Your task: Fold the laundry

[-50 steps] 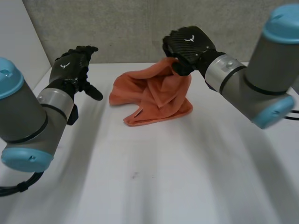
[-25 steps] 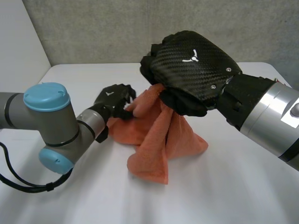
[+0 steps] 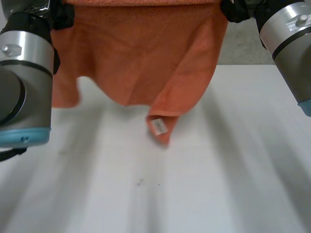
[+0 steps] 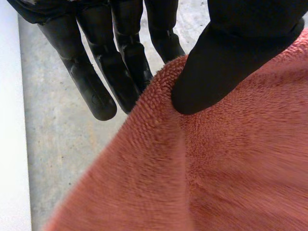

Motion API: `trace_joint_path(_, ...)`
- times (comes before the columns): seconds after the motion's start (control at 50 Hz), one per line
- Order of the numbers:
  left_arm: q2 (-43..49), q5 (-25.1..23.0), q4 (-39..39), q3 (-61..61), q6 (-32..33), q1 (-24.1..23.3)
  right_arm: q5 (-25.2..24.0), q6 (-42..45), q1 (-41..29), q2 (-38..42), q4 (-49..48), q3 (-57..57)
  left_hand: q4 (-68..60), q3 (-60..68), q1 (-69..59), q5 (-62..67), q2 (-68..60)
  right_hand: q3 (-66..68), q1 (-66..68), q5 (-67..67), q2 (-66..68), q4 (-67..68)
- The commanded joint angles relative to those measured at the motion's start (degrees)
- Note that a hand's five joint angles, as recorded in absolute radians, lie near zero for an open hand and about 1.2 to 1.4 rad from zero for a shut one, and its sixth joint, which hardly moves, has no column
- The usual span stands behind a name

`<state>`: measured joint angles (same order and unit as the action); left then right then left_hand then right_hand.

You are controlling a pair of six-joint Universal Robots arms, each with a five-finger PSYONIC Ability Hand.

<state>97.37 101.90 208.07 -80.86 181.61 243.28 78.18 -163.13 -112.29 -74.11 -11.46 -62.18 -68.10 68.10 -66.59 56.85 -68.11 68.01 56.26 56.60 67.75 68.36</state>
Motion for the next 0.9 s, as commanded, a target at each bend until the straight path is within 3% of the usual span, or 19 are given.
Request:
trace_joint_path(0.02,-3.8,1.1,-3.6,-14.6,-0.1,-3.2,-5.2,-2.5,0.0,-0.9,-0.5,-7.4,-7.2,7.2,-8.7,8.5,-7.2,12.0,23.7,13.4,12.3,11.6)
trace_joint_path(0.16,-1.0,1.1,-10.8,-23.1,-0.8,-10.2,-6.0,-0.1,0.8,-0.4,5.3,-15.7,4.7,-4.7,3.2,-3.5,4.7,12.0,23.7,13.4,12.3,11.6)
trace_joint_path(0.2,1.0,1.1,-13.1,-23.9,-0.9,-11.9,-6.1,3.5,0.8,0.1,6.9,-20.3,10.6,-10.6,9.1,-9.4,10.6,12.0,23.7,13.4,12.3,11.6)
trace_joint_path(0.24,4.2,1.1,-18.4,-24.2,-1.3,-13.8,-6.2,5.6,0.8,0.3,6.9,-22.4,24.8,-24.8,23.3,-23.6,24.9,12.0,23.7,13.4,12.3,11.6)
trace_joint_path(0.36,5.3,1.1,-24.9,-23.3,-3.5,-14.1,-6.2,12.2,0.8,0.5,7.0,-28.2,40.6,-40.6,39.0,-39.3,40.6,12.0,23.7,13.4,12.3,11.6)
trace_joint_path(0.4,5.1,1.0,-25.4,-21.7,-4.5,-13.5,-6.3,13.0,0.8,0.5,7.0,-29.1,52.6,-52.6,51.1,-51.4,52.6,12.0,23.7,13.4,12.3,11.6)
trace_joint_path(0.58,5.0,0.1,-25.5,-15.7,-3.9,-6.6,-9.3,12.8,1.0,-0.7,5.3,-34.6,54.4,-54.4,52.8,-53.1,54.4,12.0,23.7,13.4,12.3,11.6)
trace_joint_path(0.62,6.0,-2.7,-25.5,-13.5,-3.7,-4.2,-10.3,12.7,1.0,-1.9,4.5,-35.8,53.5,-53.5,52.0,-52.3,53.5,12.0,23.7,13.4,12.3,11.6)
trace_joint_path(0.64,6.0,-2.8,-25.5,-13.4,-3.7,-4.2,-10.3,12.7,1.0,-1.9,4.5,-35.8,53.5,-53.5,52.0,-52.3,53.5,12.0,23.7,13.4,12.3,11.6)
trace_joint_path(0.68,9.0,-8.3,-25.6,-11.3,-3.6,-3.5,-13.0,12.6,1.2,-6.4,2.0,-38.4,52.5,-52.5,51.0,-51.3,52.5,12.0,23.7,13.4,12.3,11.6)
trace_joint_path(0.78,14.8,-14.6,-26.8,-7.6,-3.2,-3.1,-14.8,10.5,1.3,-11.1,-0.5,-39.2,49.5,-49.5,48.0,-48.2,49.5,12.0,23.7,13.4,12.3,11.6)
trace_joint_path(0.9,21.6,-15.7,-29.0,-2.1,-0.1,-2.7,-15.8,3.6,1.5,-17.1,-0.4,-37.8,40.8,-40.8,39.2,-39.5,40.8,12.0,23.7,13.4,12.3,11.6)
